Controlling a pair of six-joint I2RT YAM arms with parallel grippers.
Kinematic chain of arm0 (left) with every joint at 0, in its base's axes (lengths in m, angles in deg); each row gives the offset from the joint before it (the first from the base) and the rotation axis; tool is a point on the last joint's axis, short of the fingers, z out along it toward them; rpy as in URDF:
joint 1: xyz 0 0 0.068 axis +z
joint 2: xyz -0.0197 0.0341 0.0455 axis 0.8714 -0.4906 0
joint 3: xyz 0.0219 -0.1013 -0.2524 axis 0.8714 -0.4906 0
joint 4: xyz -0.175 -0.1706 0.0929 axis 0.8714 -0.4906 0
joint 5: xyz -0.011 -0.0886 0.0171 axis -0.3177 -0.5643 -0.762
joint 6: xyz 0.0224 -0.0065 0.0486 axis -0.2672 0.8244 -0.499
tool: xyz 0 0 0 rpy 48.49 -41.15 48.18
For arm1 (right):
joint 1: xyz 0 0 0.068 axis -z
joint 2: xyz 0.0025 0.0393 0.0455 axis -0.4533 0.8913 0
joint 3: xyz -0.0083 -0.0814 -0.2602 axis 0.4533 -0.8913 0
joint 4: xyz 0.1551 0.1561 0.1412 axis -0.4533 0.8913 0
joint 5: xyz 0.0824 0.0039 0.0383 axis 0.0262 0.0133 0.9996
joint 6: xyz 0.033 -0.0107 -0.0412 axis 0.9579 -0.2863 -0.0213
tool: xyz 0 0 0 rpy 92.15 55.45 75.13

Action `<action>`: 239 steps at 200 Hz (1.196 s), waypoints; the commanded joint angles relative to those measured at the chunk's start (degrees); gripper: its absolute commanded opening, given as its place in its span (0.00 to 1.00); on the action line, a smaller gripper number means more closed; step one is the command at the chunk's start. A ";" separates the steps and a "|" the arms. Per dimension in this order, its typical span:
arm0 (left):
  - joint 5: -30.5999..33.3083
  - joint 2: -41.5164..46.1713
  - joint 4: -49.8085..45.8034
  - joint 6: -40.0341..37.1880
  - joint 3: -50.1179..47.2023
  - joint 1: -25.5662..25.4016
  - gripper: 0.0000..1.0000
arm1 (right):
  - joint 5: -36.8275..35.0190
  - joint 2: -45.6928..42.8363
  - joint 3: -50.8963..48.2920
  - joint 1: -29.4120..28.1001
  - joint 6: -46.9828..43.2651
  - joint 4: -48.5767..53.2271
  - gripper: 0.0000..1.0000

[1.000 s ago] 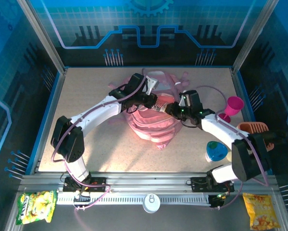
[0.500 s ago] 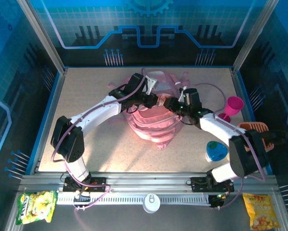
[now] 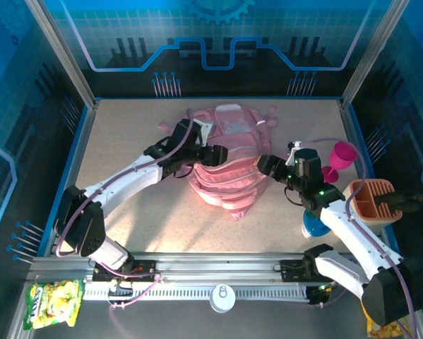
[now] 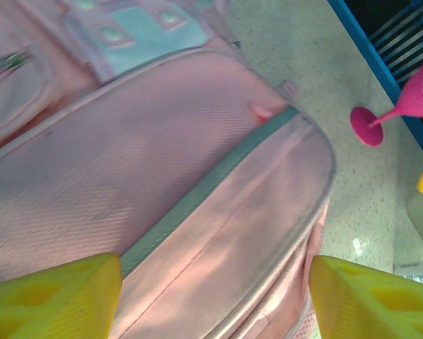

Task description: Pack the student bag

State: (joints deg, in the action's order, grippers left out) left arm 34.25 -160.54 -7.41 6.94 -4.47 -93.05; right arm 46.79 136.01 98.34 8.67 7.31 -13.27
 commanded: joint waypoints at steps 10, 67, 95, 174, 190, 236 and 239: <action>0.16 2.03 4.40 10.07 -5.12 4.58 0.70 | 1.22 2.18 3.61 -0.44 -2.33 2.16 0.82; -9.79 -2.53 7.13 22.34 -8.61 13.61 0.57 | 1.11 6.59 7.74 -6.05 -2.57 1.60 0.82; -14.35 -6.92 7.72 23.71 -6.68 14.76 0.53 | 1.35 9.72 10.59 -8.50 -3.16 2.76 0.79; -21.40 -12.45 8.91 25.20 -3.30 14.93 0.30 | 2.55 25.29 24.63 -15.41 -7.16 9.15 0.68; -22.55 -12.41 9.30 25.55 -3.74 14.93 0.25 | 2.31 27.78 25.33 -15.51 -7.06 9.54 0.67; -24.99 -11.32 10.72 26.18 -5.20 14.93 0.05 | -0.50 32.54 24.51 -13.73 -6.02 10.62 0.65; -25.03 -11.19 10.76 26.29 -5.33 14.98 0.04 | -0.48 32.76 24.36 -13.52 -6.00 10.44 0.65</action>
State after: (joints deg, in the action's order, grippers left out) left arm 13.55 -172.21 0.96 32.82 -9.14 -77.96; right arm 48.01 166.89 122.41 -6.23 1.34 -4.20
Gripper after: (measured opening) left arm 0.077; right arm 0.655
